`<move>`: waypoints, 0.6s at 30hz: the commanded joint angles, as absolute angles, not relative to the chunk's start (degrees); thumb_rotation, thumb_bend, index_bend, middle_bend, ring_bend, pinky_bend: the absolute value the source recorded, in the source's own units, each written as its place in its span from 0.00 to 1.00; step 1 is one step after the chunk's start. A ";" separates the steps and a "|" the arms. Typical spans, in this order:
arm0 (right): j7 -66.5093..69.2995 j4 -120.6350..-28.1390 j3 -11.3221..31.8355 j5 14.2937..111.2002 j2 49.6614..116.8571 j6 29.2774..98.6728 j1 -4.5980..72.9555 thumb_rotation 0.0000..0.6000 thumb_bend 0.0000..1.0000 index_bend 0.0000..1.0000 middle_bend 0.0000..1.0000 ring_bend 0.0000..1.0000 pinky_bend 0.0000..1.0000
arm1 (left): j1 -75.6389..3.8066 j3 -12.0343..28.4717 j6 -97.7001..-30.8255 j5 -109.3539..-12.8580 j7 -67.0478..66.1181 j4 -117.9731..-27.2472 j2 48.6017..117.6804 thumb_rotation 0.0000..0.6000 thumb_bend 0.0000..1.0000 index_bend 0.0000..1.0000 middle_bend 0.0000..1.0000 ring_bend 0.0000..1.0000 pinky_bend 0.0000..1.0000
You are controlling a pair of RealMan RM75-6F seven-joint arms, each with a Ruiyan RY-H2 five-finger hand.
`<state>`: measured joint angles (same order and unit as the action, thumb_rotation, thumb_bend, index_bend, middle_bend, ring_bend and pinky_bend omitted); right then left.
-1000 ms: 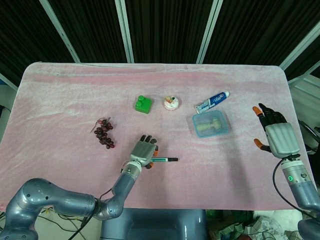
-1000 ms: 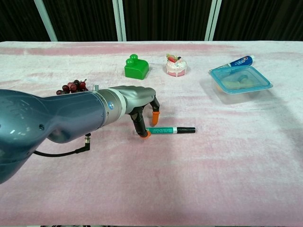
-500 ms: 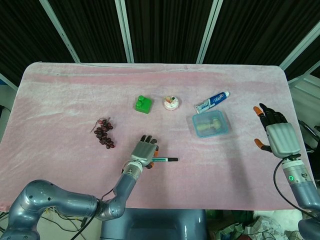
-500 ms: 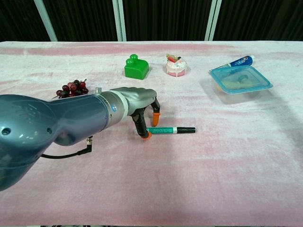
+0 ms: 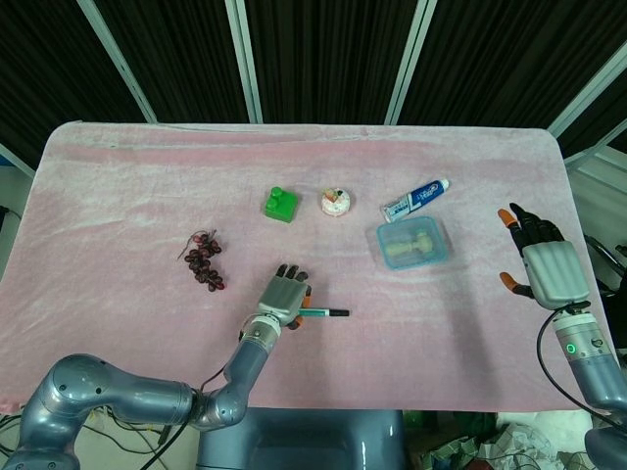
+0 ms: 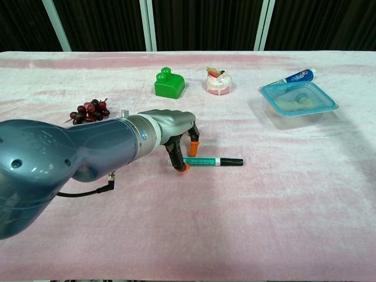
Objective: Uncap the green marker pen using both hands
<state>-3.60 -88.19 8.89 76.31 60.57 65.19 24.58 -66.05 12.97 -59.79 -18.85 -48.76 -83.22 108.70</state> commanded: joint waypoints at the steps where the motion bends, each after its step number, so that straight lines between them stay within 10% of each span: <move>1: -3.58 -88.09 8.85 76.28 60.62 65.12 24.58 1.00 0.14 0.06 0.02 0.10 0.18 | -65.98 12.96 -59.81 -19.00 -48.81 -83.11 108.81 1.00 0.35 0.50 0.17 0.00 0.00; 18: -2.70 -87.83 8.72 76.73 60.63 65.19 24.47 1.00 0.14 0.06 0.03 0.10 0.18 | -64.61 14.33 -61.07 -21.35 -46.61 -81.25 110.26 1.00 0.42 0.61 0.24 0.01 0.00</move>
<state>-2.71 -87.82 8.71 76.68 60.64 65.15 24.46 -64.99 13.83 -60.58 -20.92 -47.34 -81.52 110.04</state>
